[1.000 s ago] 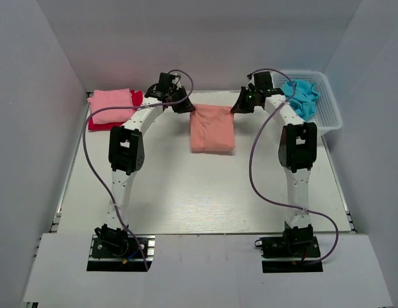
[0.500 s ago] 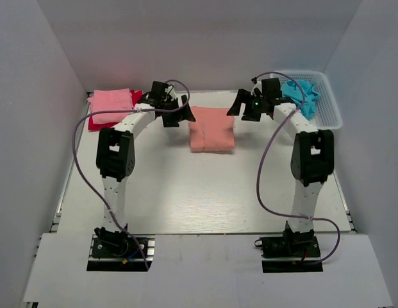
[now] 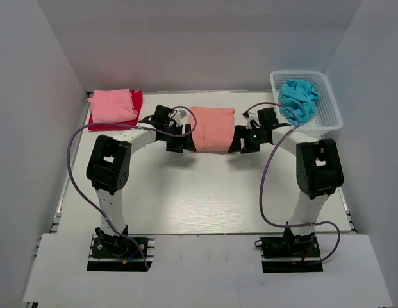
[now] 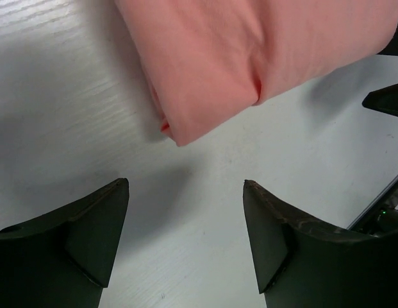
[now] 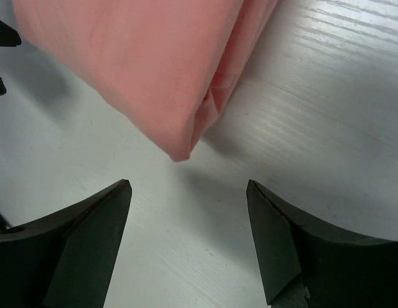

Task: Fold and stack the t-shirts
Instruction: Smooth out wrinkles on the folded tshirt

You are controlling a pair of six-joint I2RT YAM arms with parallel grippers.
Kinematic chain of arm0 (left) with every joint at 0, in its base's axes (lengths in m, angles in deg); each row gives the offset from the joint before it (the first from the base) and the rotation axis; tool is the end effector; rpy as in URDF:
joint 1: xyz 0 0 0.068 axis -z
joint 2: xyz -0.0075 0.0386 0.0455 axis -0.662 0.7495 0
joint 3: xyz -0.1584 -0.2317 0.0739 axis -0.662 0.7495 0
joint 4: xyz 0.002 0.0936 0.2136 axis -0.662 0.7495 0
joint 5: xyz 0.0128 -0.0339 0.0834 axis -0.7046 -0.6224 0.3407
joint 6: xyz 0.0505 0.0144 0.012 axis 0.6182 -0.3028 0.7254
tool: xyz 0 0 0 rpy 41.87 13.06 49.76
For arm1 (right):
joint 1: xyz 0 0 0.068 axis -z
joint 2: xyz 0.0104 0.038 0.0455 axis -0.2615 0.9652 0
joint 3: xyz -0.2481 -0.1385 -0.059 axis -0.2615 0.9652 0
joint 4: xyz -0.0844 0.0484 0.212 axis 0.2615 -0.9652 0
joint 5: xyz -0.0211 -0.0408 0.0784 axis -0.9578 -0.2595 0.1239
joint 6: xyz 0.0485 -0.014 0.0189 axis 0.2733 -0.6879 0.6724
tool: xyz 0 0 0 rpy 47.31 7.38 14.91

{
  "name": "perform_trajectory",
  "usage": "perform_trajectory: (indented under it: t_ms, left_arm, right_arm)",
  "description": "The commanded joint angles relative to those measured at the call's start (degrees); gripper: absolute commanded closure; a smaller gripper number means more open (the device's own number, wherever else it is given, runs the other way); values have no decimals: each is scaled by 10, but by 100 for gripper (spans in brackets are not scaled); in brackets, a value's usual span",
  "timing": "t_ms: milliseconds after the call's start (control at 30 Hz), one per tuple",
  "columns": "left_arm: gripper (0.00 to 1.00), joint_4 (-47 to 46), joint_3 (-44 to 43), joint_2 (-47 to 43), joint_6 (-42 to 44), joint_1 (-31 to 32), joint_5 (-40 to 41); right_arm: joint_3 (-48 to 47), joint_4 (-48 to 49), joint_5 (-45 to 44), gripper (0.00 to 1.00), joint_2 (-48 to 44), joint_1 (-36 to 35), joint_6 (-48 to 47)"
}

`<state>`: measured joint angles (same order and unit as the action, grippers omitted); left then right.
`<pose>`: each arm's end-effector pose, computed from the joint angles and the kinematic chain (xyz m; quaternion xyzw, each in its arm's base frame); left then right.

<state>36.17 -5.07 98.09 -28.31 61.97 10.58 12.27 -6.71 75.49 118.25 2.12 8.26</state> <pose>0.3643 -0.1547 0.2077 0.0886 0.9315 -0.3120 0.1645 0.3526 0.0989 0.2133 -0.1158 0.9191 0.2816 0.2500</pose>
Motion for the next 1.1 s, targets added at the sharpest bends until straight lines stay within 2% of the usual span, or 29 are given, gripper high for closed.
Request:
perform_trajectory:
  t_ms: [0,33,167,333,500,600,633,733,867,933,1067]
  left_arm:
    - [19,-53,2,-3,33,12,-3]
    - [19,-62,2,-3,33,12,4]
    - [23,-77,-12,26,54,31,14]
    - [27,-85,-19,39,61,51,55]
    - [35,-97,-14,51,66,57,80]
    - [45,-107,-14,51,66,57,95]
    - [54,-107,-14,51,66,57,95]
    - [67,-113,-19,51,60,57,102]
    - [82,-120,-24,51,55,57,102]
    - [100,-126,-24,51,55,57,109]
    - [100,-145,0,31,50,57,136]
  right_arm:
    - [-16,41,-5,24,20,-7,-34]
    - [-18,47,-6,24,24,-13,-32]
    - [-48,50,-14,36,50,-19,-24]
    - [-43,84,-41,42,56,-23,-9]
    - [-59,99,-50,46,68,-27,-1]
    - [-70,103,-47,49,78,-27,0]
    - [-70,105,-44,52,82,-30,0]
    - [-65,121,-40,60,80,-30,6]
    - [-57,150,-31,81,78,-32,20]
    - [-56,150,-40,98,77,-32,19]
    - [-59,127,-61,100,67,-30,0]
